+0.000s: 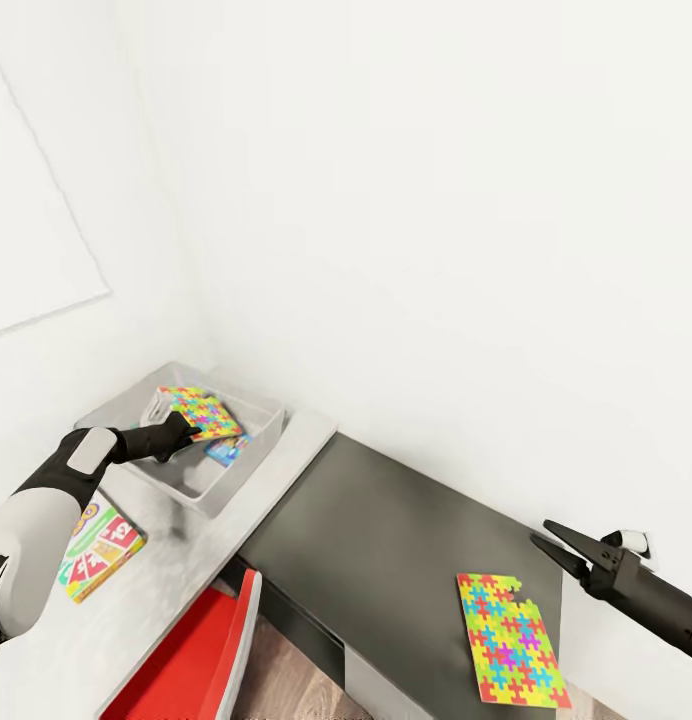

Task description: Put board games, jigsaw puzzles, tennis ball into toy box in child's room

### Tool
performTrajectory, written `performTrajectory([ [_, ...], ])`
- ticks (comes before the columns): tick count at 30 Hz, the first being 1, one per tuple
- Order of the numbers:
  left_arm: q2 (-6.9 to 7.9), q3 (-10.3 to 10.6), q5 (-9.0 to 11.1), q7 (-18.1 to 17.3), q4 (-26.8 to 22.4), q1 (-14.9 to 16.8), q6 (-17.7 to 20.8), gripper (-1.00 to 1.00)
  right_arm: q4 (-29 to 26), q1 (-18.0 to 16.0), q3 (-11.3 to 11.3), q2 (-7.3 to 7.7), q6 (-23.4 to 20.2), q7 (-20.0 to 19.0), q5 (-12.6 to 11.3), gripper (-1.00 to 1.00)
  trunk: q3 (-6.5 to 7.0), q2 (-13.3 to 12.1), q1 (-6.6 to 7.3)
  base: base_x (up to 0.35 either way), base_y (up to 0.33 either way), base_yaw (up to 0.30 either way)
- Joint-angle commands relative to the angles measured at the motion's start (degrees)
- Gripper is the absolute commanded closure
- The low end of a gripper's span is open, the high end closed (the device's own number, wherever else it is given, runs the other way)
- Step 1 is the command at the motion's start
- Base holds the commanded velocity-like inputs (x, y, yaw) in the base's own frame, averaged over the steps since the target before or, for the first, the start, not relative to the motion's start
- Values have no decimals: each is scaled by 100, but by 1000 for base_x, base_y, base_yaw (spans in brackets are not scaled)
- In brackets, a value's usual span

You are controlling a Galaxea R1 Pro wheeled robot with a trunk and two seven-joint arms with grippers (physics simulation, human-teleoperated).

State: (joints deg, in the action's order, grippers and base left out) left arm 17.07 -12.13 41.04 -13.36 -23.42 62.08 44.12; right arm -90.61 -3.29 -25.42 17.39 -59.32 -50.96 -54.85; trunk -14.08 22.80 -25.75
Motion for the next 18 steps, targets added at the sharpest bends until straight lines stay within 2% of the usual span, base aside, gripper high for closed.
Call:
performTrajectory([
  [1,-3,-43,-24,-22,2,6,5,100,0,-5,-6,-1,-20,-28,18,-100,-21,12,-3,0,0,0],
  [14,-3,-50,-16,-30,1,6,-52,100,0,-5,-1,-7,-18,-28,18,-100,-143,12,-3,0,0,0],
  [16,-2,-52,-15,-72,-1,6,-52,100,0,-6,1,-7,-18,-28,18,-100,-162,12,-3,0,0,0],
  [18,-2,-52,-21,-255,-2,6,-49,100,0,-6,2,-7,-18,-28,18,-100,-180,12,-3,0,0,0],
])
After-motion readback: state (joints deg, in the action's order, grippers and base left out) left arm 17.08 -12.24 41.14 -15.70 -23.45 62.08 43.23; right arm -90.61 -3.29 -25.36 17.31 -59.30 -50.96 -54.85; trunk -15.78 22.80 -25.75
